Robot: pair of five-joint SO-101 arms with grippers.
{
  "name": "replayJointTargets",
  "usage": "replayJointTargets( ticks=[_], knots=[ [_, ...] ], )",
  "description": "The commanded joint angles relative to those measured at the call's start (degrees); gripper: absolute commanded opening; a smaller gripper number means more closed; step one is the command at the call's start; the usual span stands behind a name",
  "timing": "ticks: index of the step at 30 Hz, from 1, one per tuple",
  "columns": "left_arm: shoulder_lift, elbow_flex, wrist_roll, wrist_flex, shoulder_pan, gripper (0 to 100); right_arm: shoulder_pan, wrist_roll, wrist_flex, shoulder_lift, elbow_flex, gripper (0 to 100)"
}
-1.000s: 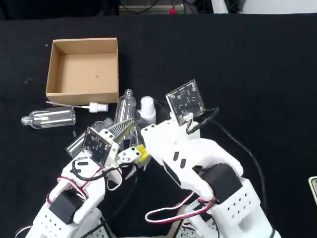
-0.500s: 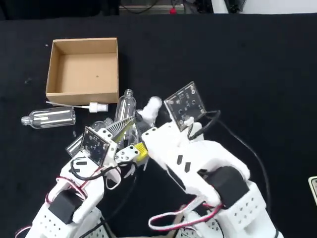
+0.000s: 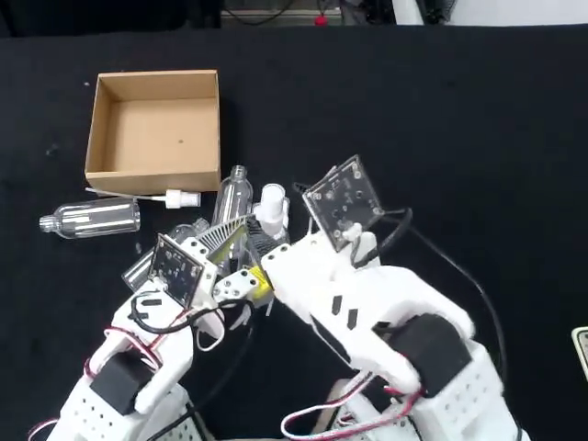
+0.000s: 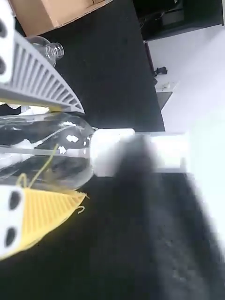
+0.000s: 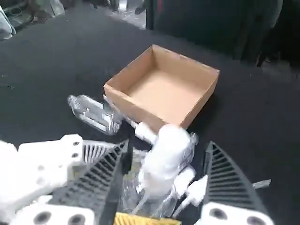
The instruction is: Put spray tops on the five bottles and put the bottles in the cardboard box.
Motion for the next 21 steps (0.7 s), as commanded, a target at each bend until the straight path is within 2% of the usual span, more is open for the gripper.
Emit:
replayJointTargets(
  ticks=[1, 5, 11, 18, 21],
  knots=[
    [-0.79, -0.84, -0.35, -0.44, 0.04, 9, -0.53, -0.09, -0.18, -1.19, -7.25, 16.9],
    [-0.79, -0.84, -0.35, -0.44, 0.04, 9, 2.64, -0.09, 0.0, -1.1, -11.65, 5.9],
    [-0.79, -2.24, -0.26, -0.18, -0.31, 9, 11.43, -0.09, 0.18, -0.66, -15.43, 5.7],
    [-0.35, -8.75, -0.26, 0.35, -9.45, 9, 29.1, -0.53, -0.18, -0.57, -11.56, 5.7],
    [-0.26, -12.97, -0.26, 3.25, -12.44, 9, 32.62, -0.44, -0.26, -0.57, -6.02, 5.7]
  ],
)
